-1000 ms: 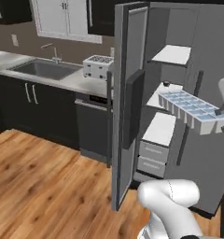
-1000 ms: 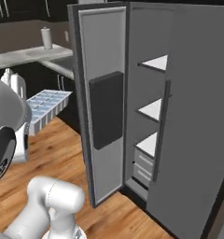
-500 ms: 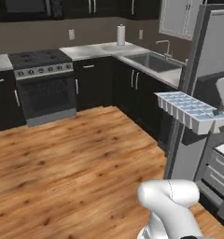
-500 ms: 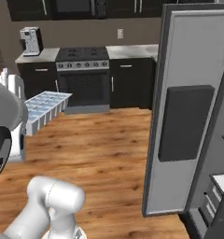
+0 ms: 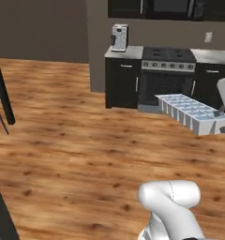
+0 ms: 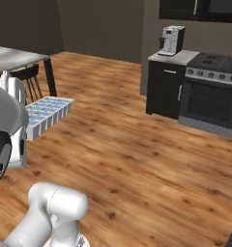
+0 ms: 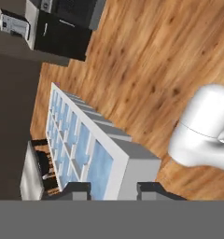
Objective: Open the freezer door, pick up the ice cube tray from the freezer, and place it on the dining counter.
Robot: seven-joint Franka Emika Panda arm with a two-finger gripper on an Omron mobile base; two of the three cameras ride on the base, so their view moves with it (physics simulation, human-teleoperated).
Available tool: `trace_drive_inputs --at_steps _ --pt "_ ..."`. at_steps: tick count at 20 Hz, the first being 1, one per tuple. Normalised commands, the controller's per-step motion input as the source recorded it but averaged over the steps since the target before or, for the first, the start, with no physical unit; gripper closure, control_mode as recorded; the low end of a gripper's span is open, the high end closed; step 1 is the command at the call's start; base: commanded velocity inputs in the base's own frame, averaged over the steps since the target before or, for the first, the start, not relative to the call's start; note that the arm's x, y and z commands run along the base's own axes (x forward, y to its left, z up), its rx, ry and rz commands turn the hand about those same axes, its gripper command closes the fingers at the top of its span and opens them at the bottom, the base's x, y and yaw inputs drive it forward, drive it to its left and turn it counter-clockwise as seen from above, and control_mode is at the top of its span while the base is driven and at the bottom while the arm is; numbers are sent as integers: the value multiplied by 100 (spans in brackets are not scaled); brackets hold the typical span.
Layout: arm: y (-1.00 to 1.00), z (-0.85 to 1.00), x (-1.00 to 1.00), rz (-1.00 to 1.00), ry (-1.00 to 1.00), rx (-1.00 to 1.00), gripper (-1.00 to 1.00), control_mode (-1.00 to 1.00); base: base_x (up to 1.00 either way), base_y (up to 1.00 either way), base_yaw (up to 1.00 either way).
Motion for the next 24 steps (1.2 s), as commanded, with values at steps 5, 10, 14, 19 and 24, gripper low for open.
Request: trace_drive_inputs --at_steps 5,10,14,19,24 --pt "0 0 0 0 0 0 100 100 -11 -5 100" --pt "0 0 0 0 0 0 100 100 13 -20 87" --pt "0 0 0 0 0 0 100 100 83 0 54" --pt "0 0 0 0 0 0 100 100 100 -9 29" --pt "0 0 0 0 0 0 100 100 100 -37 24"
